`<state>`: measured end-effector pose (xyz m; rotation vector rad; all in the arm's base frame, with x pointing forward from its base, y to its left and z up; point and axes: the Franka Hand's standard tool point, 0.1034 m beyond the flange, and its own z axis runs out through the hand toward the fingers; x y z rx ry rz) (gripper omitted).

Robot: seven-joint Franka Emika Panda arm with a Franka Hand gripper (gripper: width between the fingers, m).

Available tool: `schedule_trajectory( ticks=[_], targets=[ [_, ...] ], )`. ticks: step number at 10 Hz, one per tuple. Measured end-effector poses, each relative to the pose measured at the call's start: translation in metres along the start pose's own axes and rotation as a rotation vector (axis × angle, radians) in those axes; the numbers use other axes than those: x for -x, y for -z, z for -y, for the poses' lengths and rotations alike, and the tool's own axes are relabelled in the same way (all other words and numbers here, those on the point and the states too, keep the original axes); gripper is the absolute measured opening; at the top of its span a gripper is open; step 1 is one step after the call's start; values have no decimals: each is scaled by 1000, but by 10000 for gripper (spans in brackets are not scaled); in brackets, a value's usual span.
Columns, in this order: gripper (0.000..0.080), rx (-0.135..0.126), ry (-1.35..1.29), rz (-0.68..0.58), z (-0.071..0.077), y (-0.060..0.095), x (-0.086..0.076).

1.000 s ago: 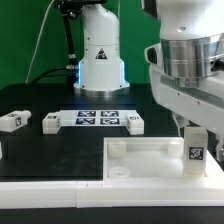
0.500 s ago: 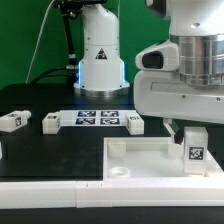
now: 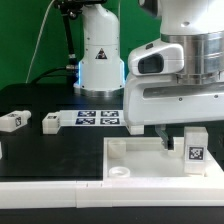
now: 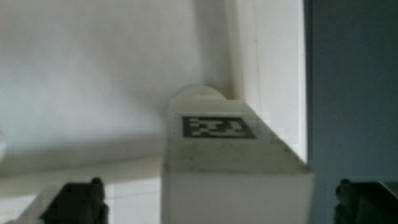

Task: Assemble one leg

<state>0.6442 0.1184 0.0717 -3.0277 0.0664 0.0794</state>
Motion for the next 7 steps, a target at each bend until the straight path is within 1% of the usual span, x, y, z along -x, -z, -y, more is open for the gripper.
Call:
schedule_trajectory(
  ticks=[1,2,3,4,7],
  targets=[
    [522,0,-6,0,0,0,0],
    [522,0,-6,0,0,0,0],
    [383,0,-6,0,0,0,0],
    [291,0,-6,0,0,0,0],
    [291,0,-50,0,-1,0,0]
  ],
)
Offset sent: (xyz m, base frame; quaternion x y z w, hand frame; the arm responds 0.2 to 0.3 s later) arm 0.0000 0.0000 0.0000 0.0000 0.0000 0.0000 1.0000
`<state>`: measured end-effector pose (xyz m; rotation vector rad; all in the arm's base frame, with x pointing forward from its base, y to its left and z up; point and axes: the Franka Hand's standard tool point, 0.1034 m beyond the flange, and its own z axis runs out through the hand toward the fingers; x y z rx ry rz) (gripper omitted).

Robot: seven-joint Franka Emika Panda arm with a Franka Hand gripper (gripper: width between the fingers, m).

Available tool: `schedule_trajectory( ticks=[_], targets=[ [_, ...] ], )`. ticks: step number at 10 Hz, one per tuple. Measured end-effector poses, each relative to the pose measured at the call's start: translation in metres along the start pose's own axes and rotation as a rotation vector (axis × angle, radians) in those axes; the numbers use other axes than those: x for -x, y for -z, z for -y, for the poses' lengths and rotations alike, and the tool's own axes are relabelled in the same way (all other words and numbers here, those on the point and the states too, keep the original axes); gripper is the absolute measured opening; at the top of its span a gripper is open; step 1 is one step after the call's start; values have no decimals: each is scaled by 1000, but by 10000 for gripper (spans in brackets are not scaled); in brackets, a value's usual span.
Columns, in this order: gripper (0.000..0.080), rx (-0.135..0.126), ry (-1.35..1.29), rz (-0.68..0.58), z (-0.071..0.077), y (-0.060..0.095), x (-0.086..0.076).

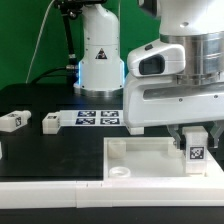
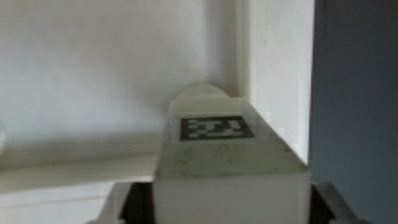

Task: Assemble one leg

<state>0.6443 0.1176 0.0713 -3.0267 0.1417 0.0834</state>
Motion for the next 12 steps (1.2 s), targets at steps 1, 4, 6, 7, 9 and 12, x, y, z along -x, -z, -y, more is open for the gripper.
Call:
schedule_trajectory(
  ticks=[1,4,6,7,9,12],
  targets=[
    [291,-1,-1,0,0,0,0],
    [291,-31,-425,8,-4,-1,-1],
    [291,-41,-703,13,-5,-1,-1],
    [291,-42,-833,17,-5,-2,0],
    [291,-33,-1091,20,-4,-2,0],
    [291,-35,-1368,28,-5,-2,1]
  ],
)
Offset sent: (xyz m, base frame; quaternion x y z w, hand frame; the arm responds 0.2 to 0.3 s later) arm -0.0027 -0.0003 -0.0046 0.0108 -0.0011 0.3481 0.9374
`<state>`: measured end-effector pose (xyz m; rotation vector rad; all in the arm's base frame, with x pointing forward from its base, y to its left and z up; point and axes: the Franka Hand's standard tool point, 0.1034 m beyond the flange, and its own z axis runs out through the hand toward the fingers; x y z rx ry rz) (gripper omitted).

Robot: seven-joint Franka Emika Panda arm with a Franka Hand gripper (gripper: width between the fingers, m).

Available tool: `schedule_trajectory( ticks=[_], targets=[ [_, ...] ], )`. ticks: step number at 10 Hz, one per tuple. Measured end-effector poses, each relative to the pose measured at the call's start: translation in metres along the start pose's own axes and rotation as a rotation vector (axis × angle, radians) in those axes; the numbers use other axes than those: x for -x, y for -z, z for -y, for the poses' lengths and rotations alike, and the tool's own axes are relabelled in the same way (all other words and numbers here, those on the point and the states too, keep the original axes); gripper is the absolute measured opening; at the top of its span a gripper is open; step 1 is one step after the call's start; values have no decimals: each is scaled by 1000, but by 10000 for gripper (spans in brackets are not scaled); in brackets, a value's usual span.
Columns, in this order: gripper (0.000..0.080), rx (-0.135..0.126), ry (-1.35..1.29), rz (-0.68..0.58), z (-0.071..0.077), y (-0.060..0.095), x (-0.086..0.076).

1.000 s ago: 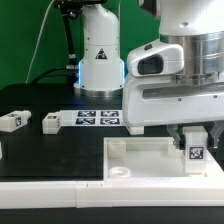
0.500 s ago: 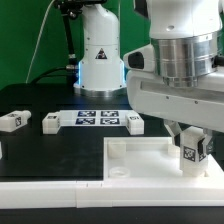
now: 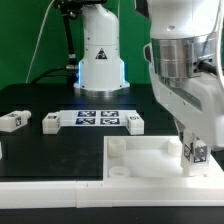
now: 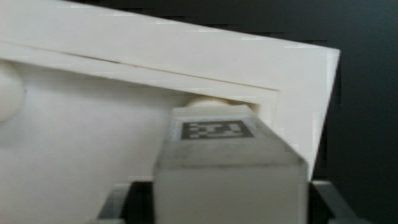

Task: Assemble one leg

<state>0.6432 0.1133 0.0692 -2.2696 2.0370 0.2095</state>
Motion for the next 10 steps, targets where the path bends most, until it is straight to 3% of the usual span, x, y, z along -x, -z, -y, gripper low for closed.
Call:
schedule_trajectory(
  ticks=[3,4,5,6,10],
  targets=[
    [292,1,6,0,0,-1,0],
    [502,1,8,0,0,-1,1],
    [502,0,76,-2,0,0,3],
    [617,1,263,-4,0,0,5],
    [648,9,767,-10,-1,-1,14]
  ],
)
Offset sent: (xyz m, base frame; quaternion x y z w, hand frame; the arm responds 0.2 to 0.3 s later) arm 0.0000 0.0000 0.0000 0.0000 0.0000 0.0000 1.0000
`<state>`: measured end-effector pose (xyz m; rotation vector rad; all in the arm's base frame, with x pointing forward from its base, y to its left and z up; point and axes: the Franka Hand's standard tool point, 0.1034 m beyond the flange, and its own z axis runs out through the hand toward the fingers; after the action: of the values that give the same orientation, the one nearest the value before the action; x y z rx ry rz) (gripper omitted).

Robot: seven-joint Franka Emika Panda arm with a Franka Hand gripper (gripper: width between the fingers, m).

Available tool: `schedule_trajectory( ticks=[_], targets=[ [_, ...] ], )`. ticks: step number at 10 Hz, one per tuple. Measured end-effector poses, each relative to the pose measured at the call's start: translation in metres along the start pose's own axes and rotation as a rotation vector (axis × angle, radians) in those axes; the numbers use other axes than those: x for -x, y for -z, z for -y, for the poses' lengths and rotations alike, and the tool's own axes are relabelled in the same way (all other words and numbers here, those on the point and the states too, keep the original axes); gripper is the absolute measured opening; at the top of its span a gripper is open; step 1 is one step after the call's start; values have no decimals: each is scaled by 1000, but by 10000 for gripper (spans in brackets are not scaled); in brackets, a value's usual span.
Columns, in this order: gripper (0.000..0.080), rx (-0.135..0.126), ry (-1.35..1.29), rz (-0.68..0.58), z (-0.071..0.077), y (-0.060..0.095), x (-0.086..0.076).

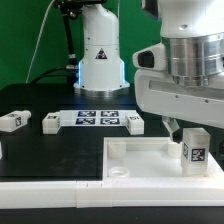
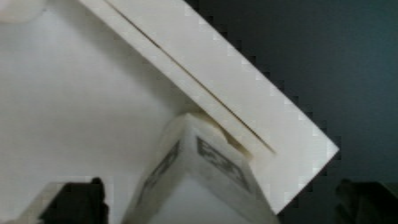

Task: Assemble one leg

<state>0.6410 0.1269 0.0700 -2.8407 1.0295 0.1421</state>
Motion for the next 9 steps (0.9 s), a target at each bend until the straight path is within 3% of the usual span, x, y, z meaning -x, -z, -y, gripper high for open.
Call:
schedule_trajectory(
  ticks=[3,6,8,9],
  targets=[
    [649,37,375,-24,-1,1,-1],
    [649,50,711,-20,-6,6,-11],
    [623,50,717,-20,-6,6,-11],
    [449,50,717,-20,-6,5,-11]
  ],
)
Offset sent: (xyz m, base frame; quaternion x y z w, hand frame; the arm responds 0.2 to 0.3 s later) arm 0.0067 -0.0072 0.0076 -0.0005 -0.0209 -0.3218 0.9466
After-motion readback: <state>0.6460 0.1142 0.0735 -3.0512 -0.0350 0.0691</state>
